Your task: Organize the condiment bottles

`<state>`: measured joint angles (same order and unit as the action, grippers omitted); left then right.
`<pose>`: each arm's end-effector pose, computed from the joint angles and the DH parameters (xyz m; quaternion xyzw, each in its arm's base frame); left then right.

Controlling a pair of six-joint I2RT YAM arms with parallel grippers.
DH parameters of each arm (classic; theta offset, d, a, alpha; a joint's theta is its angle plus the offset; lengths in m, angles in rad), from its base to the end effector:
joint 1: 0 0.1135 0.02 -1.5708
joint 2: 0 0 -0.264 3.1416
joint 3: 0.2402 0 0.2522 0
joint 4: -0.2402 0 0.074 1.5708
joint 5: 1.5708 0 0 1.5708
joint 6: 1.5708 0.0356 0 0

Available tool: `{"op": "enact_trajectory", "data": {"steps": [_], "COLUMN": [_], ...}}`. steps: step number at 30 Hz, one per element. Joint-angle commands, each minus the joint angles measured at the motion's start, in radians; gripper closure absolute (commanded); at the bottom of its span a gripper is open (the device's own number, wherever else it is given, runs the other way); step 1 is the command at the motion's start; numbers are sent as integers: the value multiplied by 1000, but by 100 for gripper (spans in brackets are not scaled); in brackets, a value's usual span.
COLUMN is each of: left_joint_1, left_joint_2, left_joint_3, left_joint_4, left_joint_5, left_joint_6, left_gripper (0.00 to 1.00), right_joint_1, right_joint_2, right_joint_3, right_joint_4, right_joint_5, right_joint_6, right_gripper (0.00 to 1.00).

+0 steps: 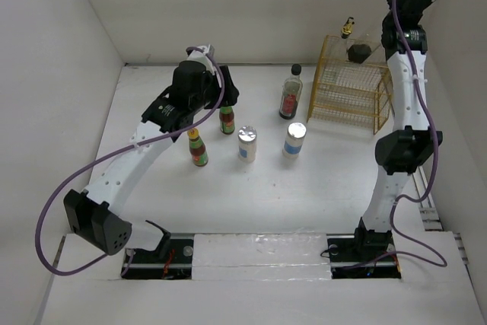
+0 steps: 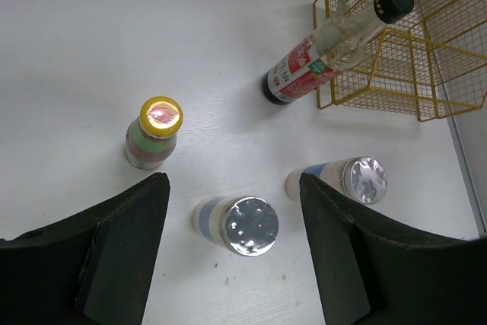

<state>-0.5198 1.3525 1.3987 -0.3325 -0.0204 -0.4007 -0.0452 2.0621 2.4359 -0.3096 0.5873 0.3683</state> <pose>0.2693 -0.1533 0.4115 0.0416 0.7997 -0.2587 0.5403 0.4528 -0.0402 0.4982 0.3411 0.5975 -0.0831 0.7210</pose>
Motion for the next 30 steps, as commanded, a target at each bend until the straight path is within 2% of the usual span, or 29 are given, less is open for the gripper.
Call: {"op": "enact_trajectory", "data": {"steps": [1, 9, 17, 24, 30], "left_joint_1": [1, 1, 1, 1, 1], "left_joint_2": [2, 20, 20, 20, 1], "left_joint_3": [51, 60, 60, 50, 30], "left_joint_4": [6, 6, 6, 6, 6], "left_joint_5": [-12, -21, -21, -21, -21], "left_joint_6": [16, 16, 7, -12, -21], "left_gripper": [35, 35, 35, 35, 35], "right_joint_1": [-4, -15, 13, 53, 62], "right_joint_2": [-10, 1, -57, -57, -48], "right_joint_3": [48, 74, -170, -242, -319], "right_joint_4": [191, 211, 263, 264, 264], "right_joint_5": [31, 31, 22, 22, 3], "right_joint_6": [55, 21, -43, -114, -123], "right_gripper": [100, 100, 100, 100, 91]}}
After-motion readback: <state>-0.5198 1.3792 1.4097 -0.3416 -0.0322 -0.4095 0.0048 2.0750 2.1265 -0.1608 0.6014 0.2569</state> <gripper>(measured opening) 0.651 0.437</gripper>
